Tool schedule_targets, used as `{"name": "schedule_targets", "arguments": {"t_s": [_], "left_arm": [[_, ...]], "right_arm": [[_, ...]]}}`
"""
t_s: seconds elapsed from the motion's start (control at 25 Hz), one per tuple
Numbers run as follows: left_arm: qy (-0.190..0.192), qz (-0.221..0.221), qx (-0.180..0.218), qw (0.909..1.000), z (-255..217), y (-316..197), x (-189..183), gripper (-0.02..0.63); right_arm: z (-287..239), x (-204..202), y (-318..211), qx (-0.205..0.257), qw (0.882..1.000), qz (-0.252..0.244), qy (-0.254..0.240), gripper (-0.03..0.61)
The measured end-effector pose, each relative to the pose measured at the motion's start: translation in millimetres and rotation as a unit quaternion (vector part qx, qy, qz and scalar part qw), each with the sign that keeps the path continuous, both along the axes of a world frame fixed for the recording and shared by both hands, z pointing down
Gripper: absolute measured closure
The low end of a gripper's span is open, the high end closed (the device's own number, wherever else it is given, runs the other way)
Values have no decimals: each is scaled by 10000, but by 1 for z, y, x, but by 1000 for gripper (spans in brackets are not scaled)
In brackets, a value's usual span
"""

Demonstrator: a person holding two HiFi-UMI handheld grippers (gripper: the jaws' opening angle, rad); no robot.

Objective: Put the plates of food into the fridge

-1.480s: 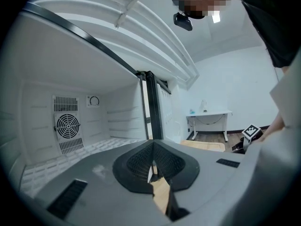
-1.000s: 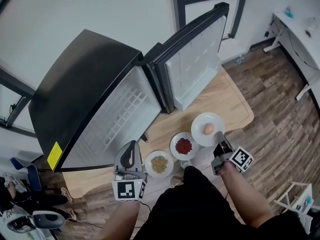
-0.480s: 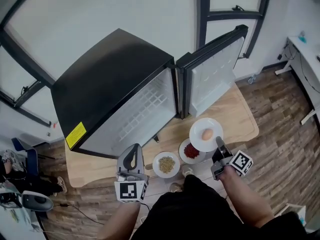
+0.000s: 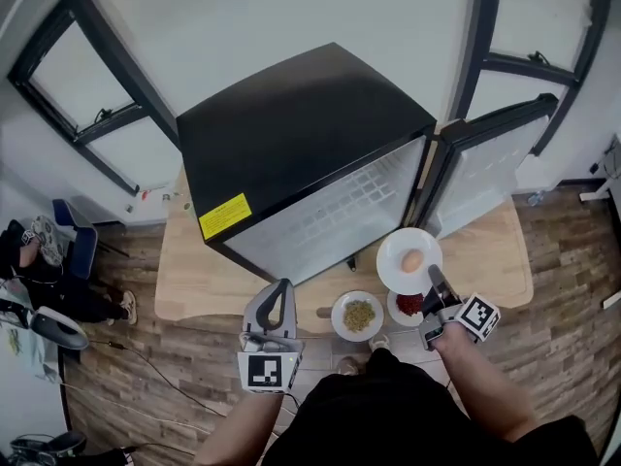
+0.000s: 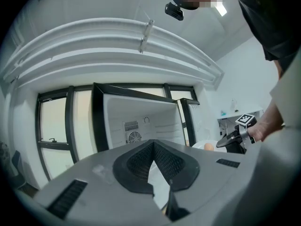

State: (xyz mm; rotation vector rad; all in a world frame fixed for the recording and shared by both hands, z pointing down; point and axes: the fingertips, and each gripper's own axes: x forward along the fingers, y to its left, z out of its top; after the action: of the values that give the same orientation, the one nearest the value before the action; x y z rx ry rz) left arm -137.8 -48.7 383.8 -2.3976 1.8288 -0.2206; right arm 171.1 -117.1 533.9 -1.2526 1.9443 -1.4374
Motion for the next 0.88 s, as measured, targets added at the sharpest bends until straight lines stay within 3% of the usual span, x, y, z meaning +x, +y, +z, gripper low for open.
{"name": "schedule_targets", "arguments": {"t_s": [0.24, 0.48, 0.88], "left_arm": [[228, -717, -23, 9972, -5, 15, -41, 609], [156, -1290, 29, 9915, -9, 31, -78, 609], [132, -1870, 303, 9818, -27, 48, -110, 609]], "right_arm": [[-9, -47, -23, 98, 9982, -599, -17, 546], [-16, -97, -41, 188, 9933, -1139, 20, 546], [-45, -178, -71, 342, 9822, -1832, -213, 545]]}}
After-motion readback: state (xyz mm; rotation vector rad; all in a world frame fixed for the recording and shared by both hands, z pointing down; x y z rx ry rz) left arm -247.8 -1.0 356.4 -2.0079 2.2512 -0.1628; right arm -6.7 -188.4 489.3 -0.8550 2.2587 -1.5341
